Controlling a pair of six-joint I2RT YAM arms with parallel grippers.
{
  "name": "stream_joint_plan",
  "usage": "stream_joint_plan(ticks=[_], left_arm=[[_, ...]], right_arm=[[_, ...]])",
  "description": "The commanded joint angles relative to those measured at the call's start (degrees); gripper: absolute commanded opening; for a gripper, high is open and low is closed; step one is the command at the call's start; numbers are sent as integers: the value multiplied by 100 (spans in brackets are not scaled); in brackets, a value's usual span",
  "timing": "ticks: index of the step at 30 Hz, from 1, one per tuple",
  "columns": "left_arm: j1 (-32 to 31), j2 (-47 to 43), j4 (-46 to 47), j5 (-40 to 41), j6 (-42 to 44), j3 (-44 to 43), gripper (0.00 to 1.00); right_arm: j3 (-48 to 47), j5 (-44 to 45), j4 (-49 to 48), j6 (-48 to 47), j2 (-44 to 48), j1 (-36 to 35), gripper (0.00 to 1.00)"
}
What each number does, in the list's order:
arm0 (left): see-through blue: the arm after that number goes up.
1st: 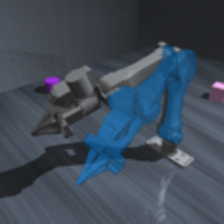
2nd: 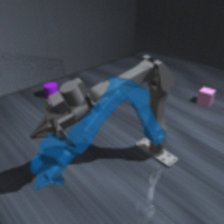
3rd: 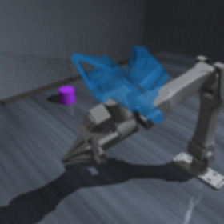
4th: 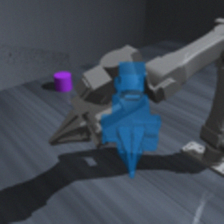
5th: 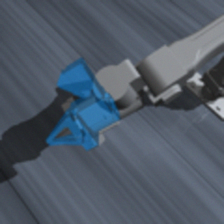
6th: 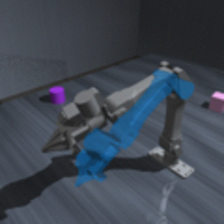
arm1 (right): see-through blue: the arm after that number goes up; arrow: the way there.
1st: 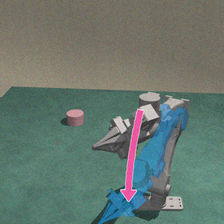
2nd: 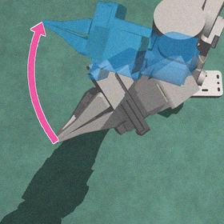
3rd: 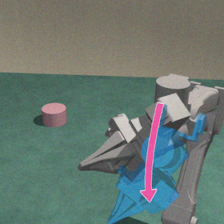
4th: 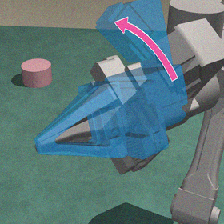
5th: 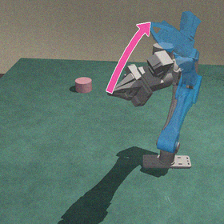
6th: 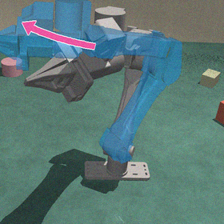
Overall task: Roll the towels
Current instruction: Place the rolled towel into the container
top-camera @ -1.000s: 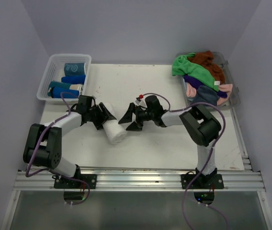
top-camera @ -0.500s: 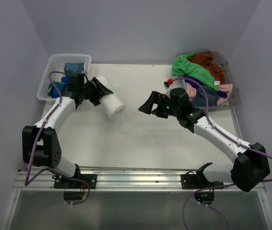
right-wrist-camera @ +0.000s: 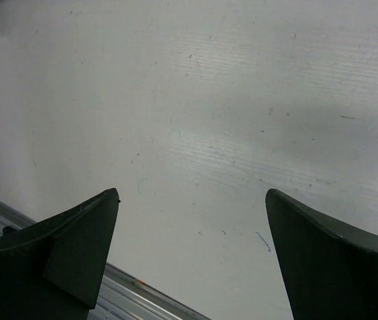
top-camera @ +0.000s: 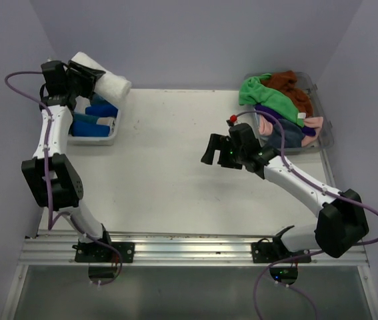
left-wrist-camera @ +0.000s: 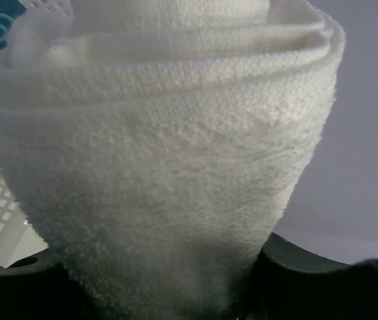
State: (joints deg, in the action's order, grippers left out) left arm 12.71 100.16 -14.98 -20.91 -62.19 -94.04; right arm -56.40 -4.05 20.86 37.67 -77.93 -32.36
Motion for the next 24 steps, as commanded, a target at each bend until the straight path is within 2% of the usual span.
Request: stream_joint_plan(ticks=[1, 6, 13, 24], left_arm=[[179, 468, 663, 226, -556, -430, 41], [337, 1268, 1085, 342, -961, -825, 41], [478, 1918, 971, 482, -935, -1239, 43], [671, 2016, 637, 948, -513, -949, 43]], right_arm=[[-354, 177, 233, -269, -82, -7, 96], [-740, 36, 462, -445, -530, -7, 96], [-1048, -130, 462, -515, -1066, -7, 96], [-1444, -324, 559, -612, -1681, 10, 96]])
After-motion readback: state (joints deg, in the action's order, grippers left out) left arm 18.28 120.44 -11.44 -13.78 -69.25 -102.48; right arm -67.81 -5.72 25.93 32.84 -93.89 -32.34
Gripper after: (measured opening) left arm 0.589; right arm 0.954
